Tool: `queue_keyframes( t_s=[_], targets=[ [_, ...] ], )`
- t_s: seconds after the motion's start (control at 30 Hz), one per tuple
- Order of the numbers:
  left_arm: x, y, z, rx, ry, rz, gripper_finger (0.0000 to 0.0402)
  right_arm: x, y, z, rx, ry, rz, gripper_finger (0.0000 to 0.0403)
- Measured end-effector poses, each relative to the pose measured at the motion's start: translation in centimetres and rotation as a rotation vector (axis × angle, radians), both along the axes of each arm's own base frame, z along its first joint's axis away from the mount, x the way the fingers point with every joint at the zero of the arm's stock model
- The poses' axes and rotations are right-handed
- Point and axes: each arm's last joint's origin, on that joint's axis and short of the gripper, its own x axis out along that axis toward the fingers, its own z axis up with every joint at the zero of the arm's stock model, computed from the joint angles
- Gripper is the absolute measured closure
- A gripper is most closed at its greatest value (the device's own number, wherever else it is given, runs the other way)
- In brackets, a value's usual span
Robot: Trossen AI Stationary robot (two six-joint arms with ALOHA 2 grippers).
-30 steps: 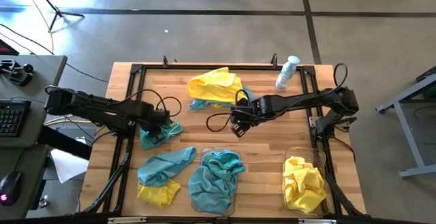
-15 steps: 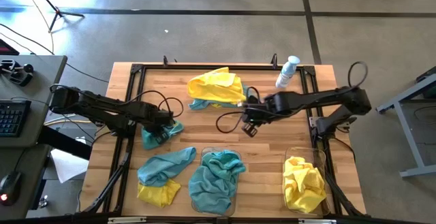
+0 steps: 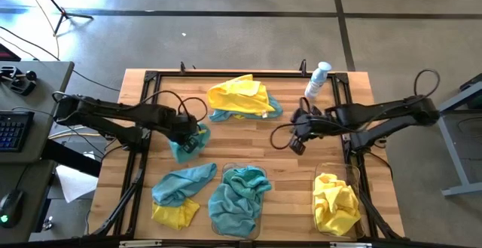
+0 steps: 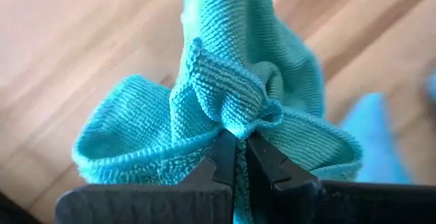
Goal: Sort microfiber towel by color & place in baskets
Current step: Put the blue towel into the left transparent bin
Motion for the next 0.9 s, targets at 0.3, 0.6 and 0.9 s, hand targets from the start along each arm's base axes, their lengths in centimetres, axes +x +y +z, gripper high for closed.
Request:
queue_keyframes(
  t_s=[0.3,0.6,0.9],
  targets=[
    [2.2,-2.6,9.6,0.119,-0.159,0.022,0.0401,-4.3,-0.5,-3.4,0.067,-0.267,0.014,0.0402],
    [6.6,-6.6,14.8,0.216,-0.204,-0.044,0.0401,-6.6,-0.8,-4.0,0.07,-0.334,0.054,0.0402],
    [11.7,-10.6,16.9,0.239,-0.248,-0.15,0.0401,-7.2,-0.9,-3.5,0.019,-0.356,0.114,0.0402]
  ],
)
